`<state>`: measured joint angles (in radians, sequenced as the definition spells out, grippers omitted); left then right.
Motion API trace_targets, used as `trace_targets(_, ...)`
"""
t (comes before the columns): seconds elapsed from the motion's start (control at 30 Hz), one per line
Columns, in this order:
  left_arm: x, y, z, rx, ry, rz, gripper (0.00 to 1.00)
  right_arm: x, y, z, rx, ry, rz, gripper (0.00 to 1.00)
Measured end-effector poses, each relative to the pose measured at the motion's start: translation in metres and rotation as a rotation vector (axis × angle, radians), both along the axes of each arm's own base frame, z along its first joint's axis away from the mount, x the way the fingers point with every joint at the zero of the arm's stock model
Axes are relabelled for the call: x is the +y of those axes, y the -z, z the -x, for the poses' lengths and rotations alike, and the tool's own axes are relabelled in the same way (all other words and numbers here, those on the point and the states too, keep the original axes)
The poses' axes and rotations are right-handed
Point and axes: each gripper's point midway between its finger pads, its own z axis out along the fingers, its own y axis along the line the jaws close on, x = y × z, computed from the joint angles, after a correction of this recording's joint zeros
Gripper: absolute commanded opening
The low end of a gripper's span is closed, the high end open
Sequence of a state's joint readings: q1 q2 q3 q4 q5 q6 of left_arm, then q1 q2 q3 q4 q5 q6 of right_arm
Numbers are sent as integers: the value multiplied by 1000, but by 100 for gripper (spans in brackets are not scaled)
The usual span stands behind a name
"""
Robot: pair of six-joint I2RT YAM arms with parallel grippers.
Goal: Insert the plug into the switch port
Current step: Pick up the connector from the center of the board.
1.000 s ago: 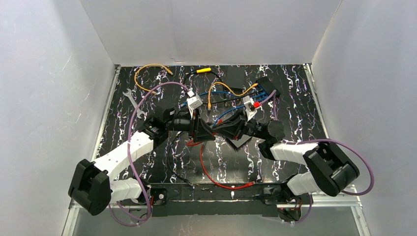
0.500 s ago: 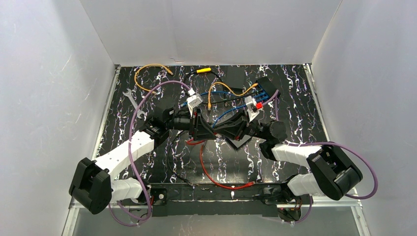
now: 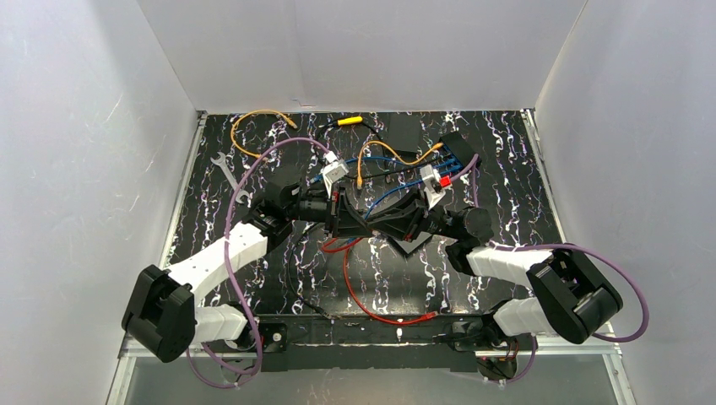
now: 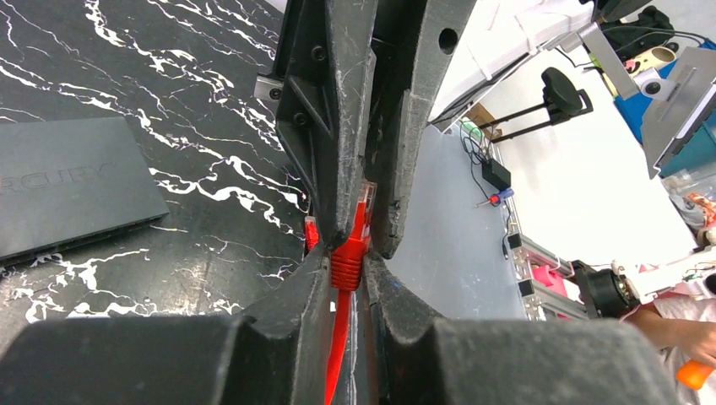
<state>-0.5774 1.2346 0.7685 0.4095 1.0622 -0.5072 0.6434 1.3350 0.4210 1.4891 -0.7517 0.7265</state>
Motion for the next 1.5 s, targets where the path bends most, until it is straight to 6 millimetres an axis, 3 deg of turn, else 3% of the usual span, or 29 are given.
trace_targets(0.07, 0, 0, 0, 3, 7, 2, 0, 0, 0, 0, -1, -3, 2, 1)
trace_targets(0.17, 0, 1, 2, 13, 15, 2, 0, 0, 1, 1, -2, -9, 4, 2)
trace_targets(0.2, 0, 1, 2, 16, 17, 2, 0, 0, 1, 2, -3, -10, 4, 7)
trace_targets(0.27, 0, 1, 2, 21, 17, 1, 0, 0, 1, 2, -3, -10, 4, 24)
trace_targets(0.4, 0, -1, 3, 24, 15, 3, 0, -1, -3, 2, -26, -1, -2, 69)
trace_targets(0.6, 8, -20, 1, -34, -34, -27, 0, -10, -25, 5, -147, 60, -27, 97)
trace_targets(0.77, 19, -52, -20, -167, -164, -136, 0, -18, -40, -4, -211, 167, 13, 99)
trace_targets(0.9, 39, -61, -39, -244, -304, -274, 0, -22, -41, -19, -226, 267, 76, 99)
trace_targets(1.2, 92, -91, -75, -413, -578, -506, 0, -36, 8, -67, -97, 502, 308, 99)
trace_targets(1.33, 106, -66, -93, -413, -639, -635, 0, -49, 34, -103, 10, 657, 451, 99)
trace_targets(1.5, 108, 18, -112, -314, -610, -828, 0, -72, 72, -136, 134, 796, 614, 99)
